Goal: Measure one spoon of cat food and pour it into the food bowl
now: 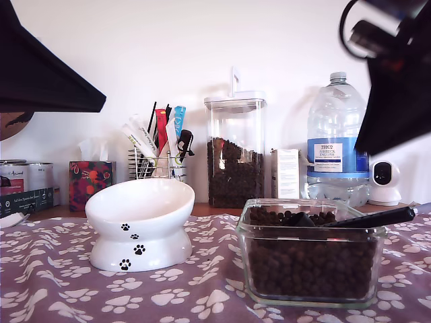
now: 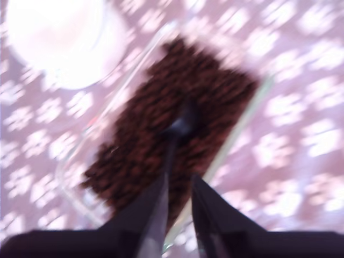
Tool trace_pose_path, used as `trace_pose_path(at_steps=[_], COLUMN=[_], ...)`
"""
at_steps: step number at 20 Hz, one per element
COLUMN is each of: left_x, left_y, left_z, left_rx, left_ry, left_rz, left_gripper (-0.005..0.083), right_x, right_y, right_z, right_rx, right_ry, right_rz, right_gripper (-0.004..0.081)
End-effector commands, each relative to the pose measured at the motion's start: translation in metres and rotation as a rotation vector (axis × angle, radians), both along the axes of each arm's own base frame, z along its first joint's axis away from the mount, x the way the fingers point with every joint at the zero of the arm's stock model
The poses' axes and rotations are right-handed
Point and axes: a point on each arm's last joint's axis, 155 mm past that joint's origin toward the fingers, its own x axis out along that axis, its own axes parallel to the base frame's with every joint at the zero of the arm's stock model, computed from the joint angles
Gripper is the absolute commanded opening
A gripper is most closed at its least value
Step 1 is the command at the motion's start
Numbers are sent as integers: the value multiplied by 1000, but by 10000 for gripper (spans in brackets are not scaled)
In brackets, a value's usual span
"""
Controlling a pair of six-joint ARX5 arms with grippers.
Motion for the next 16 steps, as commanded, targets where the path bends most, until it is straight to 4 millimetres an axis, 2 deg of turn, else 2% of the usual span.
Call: trace_pose_path(at_steps=[1,5,7,8,12,16], left_x=[0,0,0,0,2,4], left_y=[-1,-1,-1,-1,0,1], left_z=[0,0,0,0,0,-1], left_rx=[-3,-3,-3,-3,0,5], left_ry=[0,-1,-1,-1,-3,-8], left_rz=[-2,-2,-2,-2,6,23], left_gripper=[-19,-19,-19,-19,-19,-19], right_x=[2,1,0,-2,-12,-23], right_y=[-7,-28,-32,-33,-41,-39], right_z=[34,90,106,108,97,77], right_rx=[27,74,112,130,117,90], right_ry=[-136,-358,-439,-466,-524,-516], right_rz=[-25,-97,-115,-117,-129,-111], right_gripper=[-12,-12,-12,-12,-12,-12])
